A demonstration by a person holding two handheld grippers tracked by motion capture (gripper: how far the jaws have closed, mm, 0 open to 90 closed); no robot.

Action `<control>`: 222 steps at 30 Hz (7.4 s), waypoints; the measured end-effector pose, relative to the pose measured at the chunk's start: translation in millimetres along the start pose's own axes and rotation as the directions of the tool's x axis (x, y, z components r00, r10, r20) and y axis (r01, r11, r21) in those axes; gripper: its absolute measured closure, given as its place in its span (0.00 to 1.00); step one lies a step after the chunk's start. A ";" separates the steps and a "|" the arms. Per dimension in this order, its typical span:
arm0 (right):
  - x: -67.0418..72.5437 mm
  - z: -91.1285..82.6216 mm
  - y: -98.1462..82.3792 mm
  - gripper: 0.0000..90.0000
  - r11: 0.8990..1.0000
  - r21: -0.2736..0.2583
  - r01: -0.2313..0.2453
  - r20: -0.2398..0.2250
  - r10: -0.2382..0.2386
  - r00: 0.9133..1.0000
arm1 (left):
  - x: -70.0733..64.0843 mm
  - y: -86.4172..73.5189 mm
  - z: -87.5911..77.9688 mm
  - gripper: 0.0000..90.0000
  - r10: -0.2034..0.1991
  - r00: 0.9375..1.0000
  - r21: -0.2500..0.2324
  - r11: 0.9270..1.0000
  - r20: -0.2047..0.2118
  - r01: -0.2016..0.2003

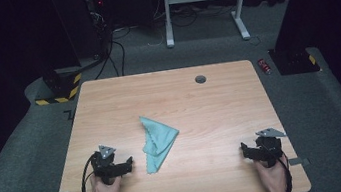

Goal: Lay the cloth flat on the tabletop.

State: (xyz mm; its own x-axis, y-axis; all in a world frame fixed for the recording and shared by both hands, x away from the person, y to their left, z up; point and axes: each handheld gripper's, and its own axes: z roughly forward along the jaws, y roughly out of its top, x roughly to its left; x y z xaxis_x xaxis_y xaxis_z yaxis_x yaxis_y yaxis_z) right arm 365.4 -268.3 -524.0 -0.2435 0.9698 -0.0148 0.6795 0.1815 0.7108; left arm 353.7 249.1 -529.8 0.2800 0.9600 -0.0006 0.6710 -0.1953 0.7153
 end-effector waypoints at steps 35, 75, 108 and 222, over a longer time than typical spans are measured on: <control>54.1 0.7 14.4 0.45 0.992 -0.058 0.112 -0.179 -0.121 0.976 | -0.1 0.2 -0.6 0.12 0.025 0.999 -0.017 1.000 0.025 -0.025; 201.5 28.2 55.7 0.53 0.915 -0.159 0.370 -0.467 -0.400 0.789 | -24.4 89.6 40.9 0.32 0.056 0.980 -0.050 0.998 0.189 -0.048; 257.9 37.2 48.4 1.00 0.836 -0.179 0.518 -0.516 -0.528 0.674 | -43.7 96.3 74.3 1.00 0.026 0.959 -0.031 0.999 0.283 -0.018; 77.2 52.2 70.0 0.87 0.974 0.014 0.228 -0.199 -0.221 0.955 | -84.2 78.7 50.6 0.57 0.177 0.925 -0.042 0.984 0.337 -0.173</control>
State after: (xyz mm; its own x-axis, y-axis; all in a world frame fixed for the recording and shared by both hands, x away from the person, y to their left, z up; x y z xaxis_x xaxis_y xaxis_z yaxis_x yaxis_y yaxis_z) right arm 430.3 -172.2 -512.1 -0.5203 0.8534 -0.0313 0.6154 0.4001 0.6791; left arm 417.7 142.8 -508.9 0.6090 0.7855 -0.1098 0.5829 -0.3494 0.7336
